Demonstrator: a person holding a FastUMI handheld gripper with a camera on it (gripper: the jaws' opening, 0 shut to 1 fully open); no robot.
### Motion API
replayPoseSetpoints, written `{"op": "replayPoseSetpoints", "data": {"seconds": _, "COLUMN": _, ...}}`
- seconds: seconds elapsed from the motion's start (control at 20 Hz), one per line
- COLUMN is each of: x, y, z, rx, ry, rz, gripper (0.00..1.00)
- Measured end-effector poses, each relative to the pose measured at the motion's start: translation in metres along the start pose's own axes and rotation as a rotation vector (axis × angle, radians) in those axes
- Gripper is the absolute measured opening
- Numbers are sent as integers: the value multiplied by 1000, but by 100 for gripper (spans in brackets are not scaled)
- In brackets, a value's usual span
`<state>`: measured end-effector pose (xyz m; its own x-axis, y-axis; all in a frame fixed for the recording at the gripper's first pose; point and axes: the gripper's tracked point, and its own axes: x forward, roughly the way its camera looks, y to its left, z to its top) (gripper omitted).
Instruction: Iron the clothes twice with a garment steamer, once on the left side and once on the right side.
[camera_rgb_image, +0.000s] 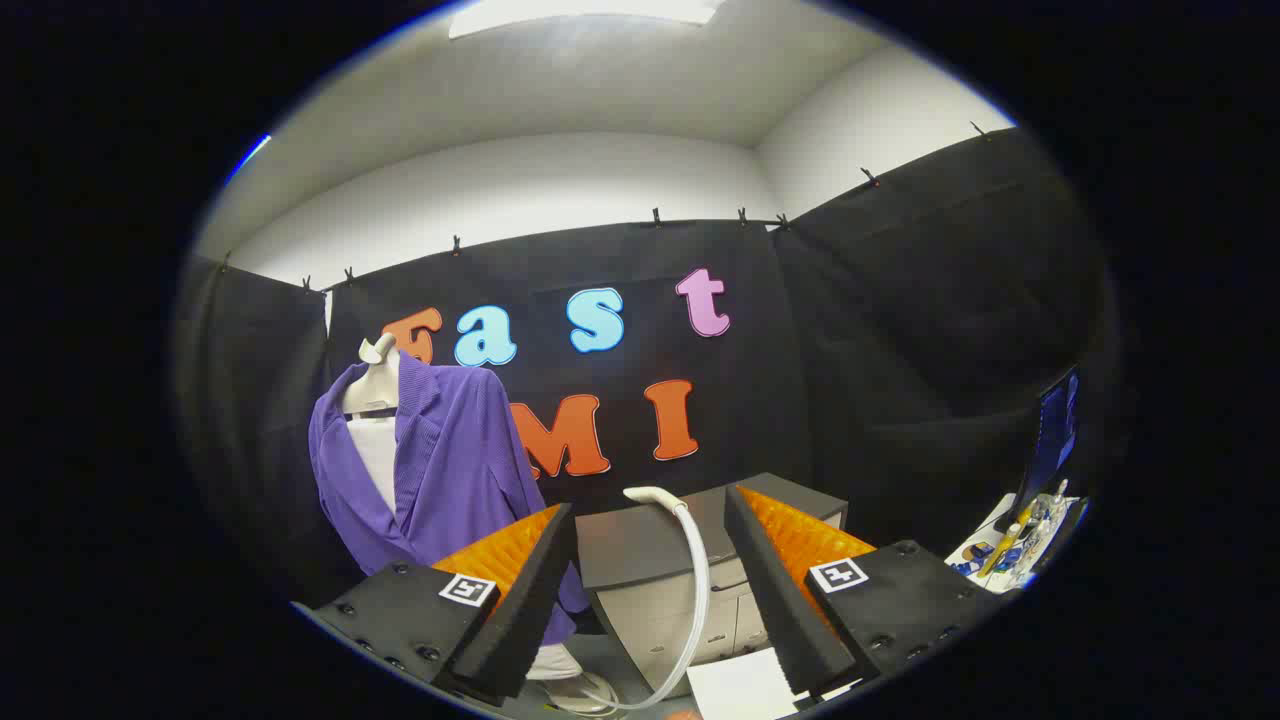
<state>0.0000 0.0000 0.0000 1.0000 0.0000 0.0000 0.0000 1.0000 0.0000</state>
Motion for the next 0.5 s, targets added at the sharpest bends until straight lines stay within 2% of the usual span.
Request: {"op": "replayPoseSetpoints", "data": {"seconds": 0.5, "x": -5, "y": 1, "z": -7, "rx": 19, "ry": 25, "rz": -3, "gripper": 98}}
